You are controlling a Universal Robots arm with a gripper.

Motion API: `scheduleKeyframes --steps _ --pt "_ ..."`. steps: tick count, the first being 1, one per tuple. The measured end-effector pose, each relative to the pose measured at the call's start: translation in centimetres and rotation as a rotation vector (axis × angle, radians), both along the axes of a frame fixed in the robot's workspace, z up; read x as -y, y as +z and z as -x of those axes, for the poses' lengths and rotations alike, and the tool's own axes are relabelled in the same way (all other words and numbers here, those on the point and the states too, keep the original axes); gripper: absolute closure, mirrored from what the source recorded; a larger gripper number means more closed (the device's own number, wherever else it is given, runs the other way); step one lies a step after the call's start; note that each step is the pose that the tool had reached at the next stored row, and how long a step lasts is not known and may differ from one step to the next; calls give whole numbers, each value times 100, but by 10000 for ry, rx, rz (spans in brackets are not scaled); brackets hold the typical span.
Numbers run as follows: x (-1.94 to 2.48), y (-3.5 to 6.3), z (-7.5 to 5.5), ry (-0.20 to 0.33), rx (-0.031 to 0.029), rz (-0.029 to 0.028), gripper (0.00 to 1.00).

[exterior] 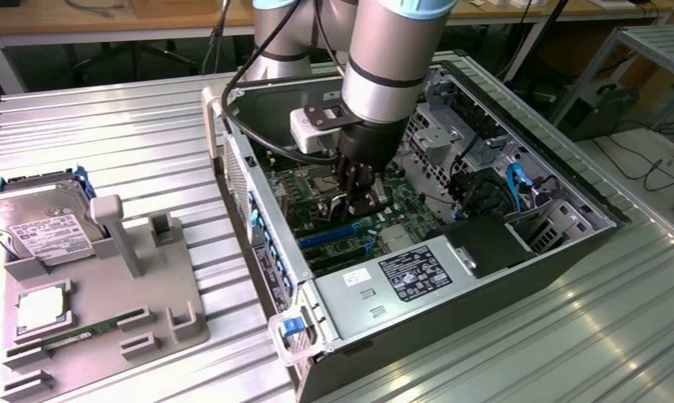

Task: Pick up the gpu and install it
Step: 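Insert the gpu into the slot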

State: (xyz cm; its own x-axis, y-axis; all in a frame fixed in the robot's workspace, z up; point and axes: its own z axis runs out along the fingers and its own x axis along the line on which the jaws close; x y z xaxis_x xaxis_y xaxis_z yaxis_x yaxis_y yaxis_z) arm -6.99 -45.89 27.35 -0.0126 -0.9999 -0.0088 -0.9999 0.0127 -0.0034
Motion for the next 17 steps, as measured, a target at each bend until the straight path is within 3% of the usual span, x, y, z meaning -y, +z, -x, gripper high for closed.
scheduleKeyframes --steps 17 --pt "29 -161 80 0 0 0 73"
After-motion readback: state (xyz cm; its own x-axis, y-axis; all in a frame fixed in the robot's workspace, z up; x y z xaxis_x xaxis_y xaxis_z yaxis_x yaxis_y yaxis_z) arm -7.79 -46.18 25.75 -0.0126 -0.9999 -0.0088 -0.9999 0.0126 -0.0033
